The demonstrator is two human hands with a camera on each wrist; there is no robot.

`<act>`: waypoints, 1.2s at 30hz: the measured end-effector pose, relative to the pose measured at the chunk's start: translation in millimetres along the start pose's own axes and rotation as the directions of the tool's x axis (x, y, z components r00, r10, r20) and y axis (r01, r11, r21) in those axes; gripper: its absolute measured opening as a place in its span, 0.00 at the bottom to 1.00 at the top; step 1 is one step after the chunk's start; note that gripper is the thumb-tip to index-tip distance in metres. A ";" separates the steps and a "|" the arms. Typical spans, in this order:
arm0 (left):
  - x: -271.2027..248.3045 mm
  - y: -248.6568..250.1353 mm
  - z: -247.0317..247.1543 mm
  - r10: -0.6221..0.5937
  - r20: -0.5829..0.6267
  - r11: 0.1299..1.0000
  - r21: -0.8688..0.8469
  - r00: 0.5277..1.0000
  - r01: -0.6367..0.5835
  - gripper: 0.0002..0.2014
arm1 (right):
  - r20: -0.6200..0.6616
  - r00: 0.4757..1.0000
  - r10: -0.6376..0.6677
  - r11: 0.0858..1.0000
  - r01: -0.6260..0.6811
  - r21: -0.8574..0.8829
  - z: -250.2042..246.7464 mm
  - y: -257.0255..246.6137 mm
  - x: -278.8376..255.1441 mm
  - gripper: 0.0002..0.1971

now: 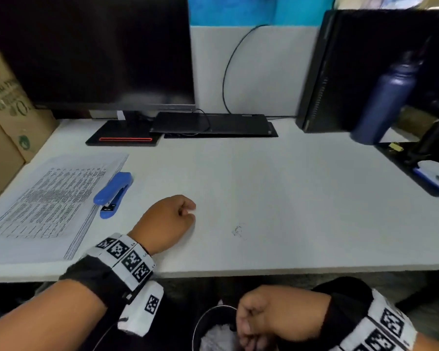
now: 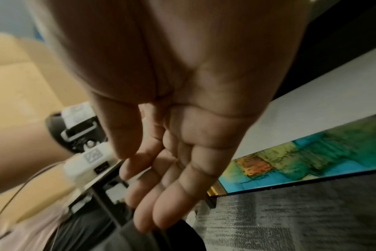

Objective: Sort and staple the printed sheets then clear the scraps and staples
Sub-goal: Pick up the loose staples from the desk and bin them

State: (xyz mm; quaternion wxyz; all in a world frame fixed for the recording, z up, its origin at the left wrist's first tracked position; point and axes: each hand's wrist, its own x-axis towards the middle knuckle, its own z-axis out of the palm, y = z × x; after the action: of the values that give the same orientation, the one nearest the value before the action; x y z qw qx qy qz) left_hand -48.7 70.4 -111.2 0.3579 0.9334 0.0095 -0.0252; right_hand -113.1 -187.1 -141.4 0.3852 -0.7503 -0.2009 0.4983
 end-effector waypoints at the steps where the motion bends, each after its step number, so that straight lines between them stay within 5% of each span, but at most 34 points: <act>1: 3.6 9.6 -0.6 0.028 0.082 0.998 0.053 0.996 -0.032 0.09 | -0.010 1.000 0.003 0.996 -0.002 0.091 -4.1 5.2 -7.6 0.08; 6: 10.4 70.1 18.2 0.058 0.366 0.863 0.450 0.929 -0.231 0.17 | -0.008 1.000 -0.020 0.835 0.022 0.550 -26.3 22.3 -26.5 0.10; 10: 1.4 97.9 40.7 0.078 0.382 0.703 0.634 0.921 -0.323 0.16 | 0.020 0.998 -0.065 0.705 0.032 0.709 -32.8 23.5 -29.6 0.15; 16: -10.8 85.3 48.4 0.249 0.427 0.733 0.503 0.869 -0.458 0.17 | 0.032 0.998 0.059 0.582 -0.060 0.811 -22.4 33.4 -18.1 0.18; 21: -0.1 96.0 49.3 0.331 0.335 0.818 0.364 0.882 -0.446 0.21 | -0.101 0.971 0.215 0.302 0.032 0.953 -9.6 49.6 2.1 0.16; 29: -18.5 85.4 52.1 0.510 0.530 0.611 0.331 0.677 -0.719 0.24 | -0.114 0.975 0.190 0.227 0.069 0.971 -10.2 52.3 1.7 0.18; 31: -20.2 78.3 34.1 0.505 0.511 0.671 0.275 0.695 -0.689 0.26 | -0.118 0.977 0.180 0.197 0.082 0.977 -9.1 53.3 2.8 0.20; 36: -4.7 64.2 7.9 0.316 0.209 0.852 0.367 0.925 -0.374 0.24 | -0.121 0.977 0.173 0.085 0.107 0.991 1.9 45.9 11.6 0.27</act>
State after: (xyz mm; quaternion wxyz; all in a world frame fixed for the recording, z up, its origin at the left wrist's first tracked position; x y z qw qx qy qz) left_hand -51.4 17.3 -73.9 0.1578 0.9688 -0.1893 -0.0278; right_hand -113.6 -207.0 -184.3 0.7977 -0.3429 0.2474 0.4300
